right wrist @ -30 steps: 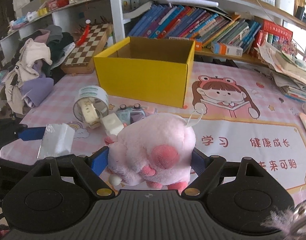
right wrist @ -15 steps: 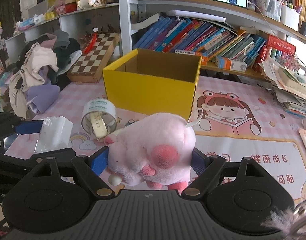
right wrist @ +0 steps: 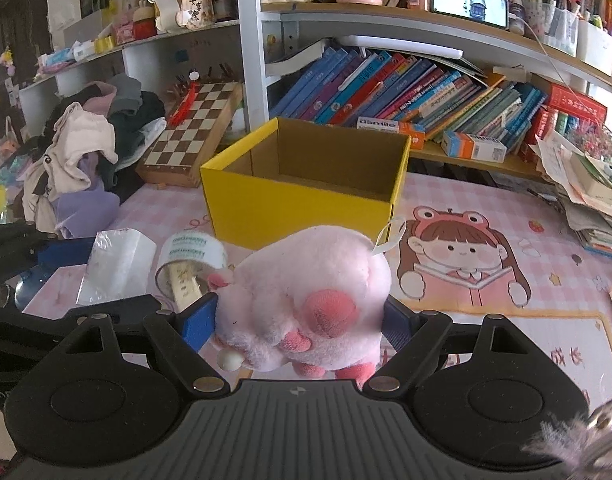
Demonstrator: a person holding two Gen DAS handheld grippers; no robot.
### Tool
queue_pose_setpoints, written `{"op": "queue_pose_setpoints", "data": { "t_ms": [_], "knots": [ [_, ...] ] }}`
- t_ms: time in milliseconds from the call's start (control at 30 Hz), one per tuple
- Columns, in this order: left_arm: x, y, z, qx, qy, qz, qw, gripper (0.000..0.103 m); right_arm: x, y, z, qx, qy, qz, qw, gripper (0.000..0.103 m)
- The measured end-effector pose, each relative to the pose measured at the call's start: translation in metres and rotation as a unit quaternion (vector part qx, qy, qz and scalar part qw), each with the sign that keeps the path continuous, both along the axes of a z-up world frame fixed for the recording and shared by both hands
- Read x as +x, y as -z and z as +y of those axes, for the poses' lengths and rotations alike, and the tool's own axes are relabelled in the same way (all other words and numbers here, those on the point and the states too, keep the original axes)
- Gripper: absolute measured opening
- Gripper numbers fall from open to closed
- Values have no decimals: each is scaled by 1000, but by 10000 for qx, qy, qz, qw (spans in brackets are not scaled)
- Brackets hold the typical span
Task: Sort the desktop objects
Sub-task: 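Lift white adapter with left gripper while right gripper carries pig over yellow box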
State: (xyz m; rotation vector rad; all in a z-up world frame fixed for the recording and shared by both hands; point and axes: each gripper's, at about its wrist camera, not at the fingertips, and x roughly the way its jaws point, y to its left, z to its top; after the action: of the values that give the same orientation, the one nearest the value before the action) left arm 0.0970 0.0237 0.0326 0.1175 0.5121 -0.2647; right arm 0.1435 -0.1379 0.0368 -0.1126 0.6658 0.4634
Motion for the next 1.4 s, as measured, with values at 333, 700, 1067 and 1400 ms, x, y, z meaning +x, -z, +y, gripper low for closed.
{"op": "queue_pose_setpoints", "data": {
  "t_ms": [333, 700, 1067, 1400],
  "knots": [
    [37, -10, -7, 57, -248, -98, 9996, 63, 45, -7, -6, 6, -331, -53, 9994, 83],
    [81, -17, -15, 198, -284, -117, 9993, 63, 103, -22, -12, 21, -591, -287, 9978, 83],
    [129, -23, -8, 407, -352, -119, 9985, 63, 159, -25, 3, -138, -852, -446, 9953, 83],
    [183, -15, 7, 635, -362, 86, 9973, 63, 211, -22, 21, -405, -1134, -531, 9913, 83]
  ]
}}
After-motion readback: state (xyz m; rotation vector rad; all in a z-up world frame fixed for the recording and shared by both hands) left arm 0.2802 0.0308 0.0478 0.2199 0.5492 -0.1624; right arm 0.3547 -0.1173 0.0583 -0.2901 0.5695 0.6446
